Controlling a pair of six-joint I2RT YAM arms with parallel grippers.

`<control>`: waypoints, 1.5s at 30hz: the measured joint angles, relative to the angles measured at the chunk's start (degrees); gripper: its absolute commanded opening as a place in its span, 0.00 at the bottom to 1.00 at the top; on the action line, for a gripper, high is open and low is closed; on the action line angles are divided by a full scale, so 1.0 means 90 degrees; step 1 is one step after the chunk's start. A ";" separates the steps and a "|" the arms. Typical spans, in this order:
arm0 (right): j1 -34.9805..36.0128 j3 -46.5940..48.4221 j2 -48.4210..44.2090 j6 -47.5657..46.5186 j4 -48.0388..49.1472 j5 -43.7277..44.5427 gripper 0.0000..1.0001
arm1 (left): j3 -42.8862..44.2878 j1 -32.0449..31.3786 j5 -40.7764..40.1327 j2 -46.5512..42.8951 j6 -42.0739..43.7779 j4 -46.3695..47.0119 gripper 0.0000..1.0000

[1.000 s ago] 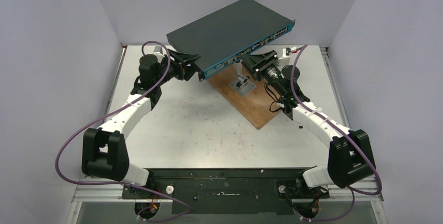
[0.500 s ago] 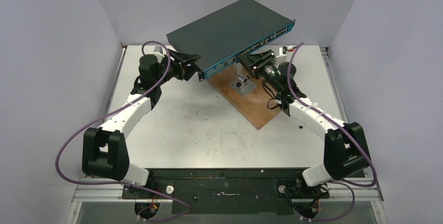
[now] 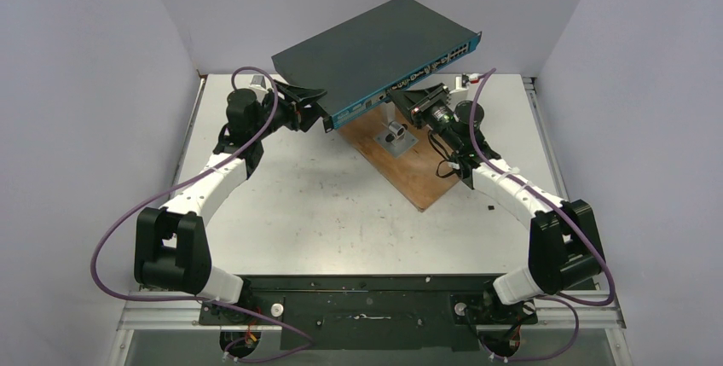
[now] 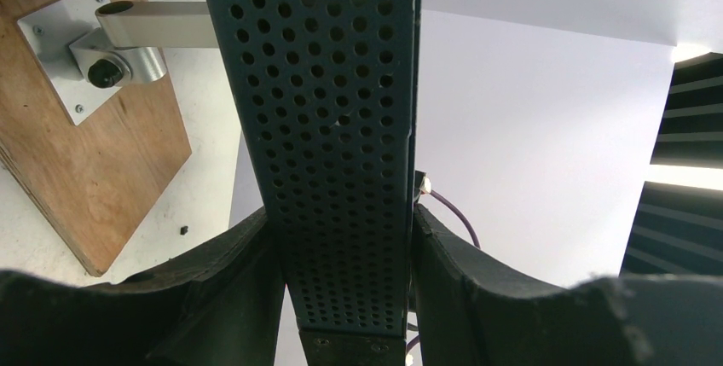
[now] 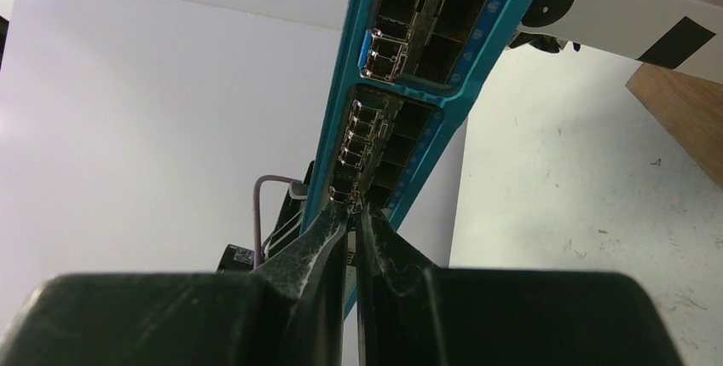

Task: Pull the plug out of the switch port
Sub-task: Pull the connector from the switch port.

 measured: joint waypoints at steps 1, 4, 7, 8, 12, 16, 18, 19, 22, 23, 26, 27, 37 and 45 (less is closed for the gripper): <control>0.0000 0.0000 0.0000 0.0000 -0.0010 0.0000 0.05 | 0.0000 0.0000 0.0000 0.0000 0.0000 0.0000 0.00; 0.0000 0.0000 -0.0005 0.0000 -0.0019 0.0002 0.05 | 0.0000 0.0000 0.0007 0.0005 0.0000 0.0002 0.00; -0.0002 0.0000 -0.0024 0.0000 -0.0053 0.0010 0.05 | 0.0007 0.0000 0.0022 0.0007 -0.0002 0.0002 0.00; -0.0005 -0.0002 -0.0034 -0.0002 -0.0066 0.0015 0.05 | 0.0010 0.0000 0.0027 0.0007 -0.0002 0.0002 0.00; -0.0029 -0.0002 -0.0036 -0.0005 -0.0085 0.0024 0.05 | 0.0012 0.0000 0.0039 0.0010 -0.0007 0.0002 0.00; -0.0032 -0.0027 -0.0049 -0.0002 -0.0083 0.0034 0.05 | 0.0012 0.0000 0.0044 0.0010 -0.0010 0.0002 0.00; -0.0034 -0.0039 -0.0063 -0.0002 -0.0087 0.0044 0.05 | 0.0012 0.0000 0.0053 0.0010 -0.0012 0.0007 0.00; -0.0034 -0.0041 -0.0075 -0.0002 -0.0107 0.0056 0.05 | 0.0012 0.0000 0.0058 0.0010 -0.0017 0.0010 0.00; -0.0034 -0.0053 -0.0114 -0.0005 -0.0155 0.0083 0.05 | 0.0012 0.0000 0.0068 0.0010 -0.0027 0.0015 0.00; -0.0034 -0.0056 -0.0129 -0.0010 -0.0175 0.0090 0.05 | 0.0015 0.0000 0.0073 0.0010 -0.0032 0.0017 0.00; -0.0036 -0.0061 -0.0158 -0.0034 -0.0223 0.0109 0.05 | 0.0015 0.0000 0.0083 0.0012 -0.0046 0.0019 0.00; -0.0039 -0.0063 -0.0160 -0.0039 -0.0233 0.0109 0.05 | 0.0015 0.0000 0.0085 0.0012 -0.0046 0.0022 0.00; -0.0090 -0.0165 -0.0427 -0.0100 -0.0454 0.0075 0.05 | 0.0015 0.0000 0.0085 0.0024 -0.0061 0.0034 0.00; -0.0126 -0.0216 -0.0624 -0.0223 -0.0663 0.0029 0.05 | 0.0015 0.0000 0.0085 0.0024 -0.0061 0.0041 0.00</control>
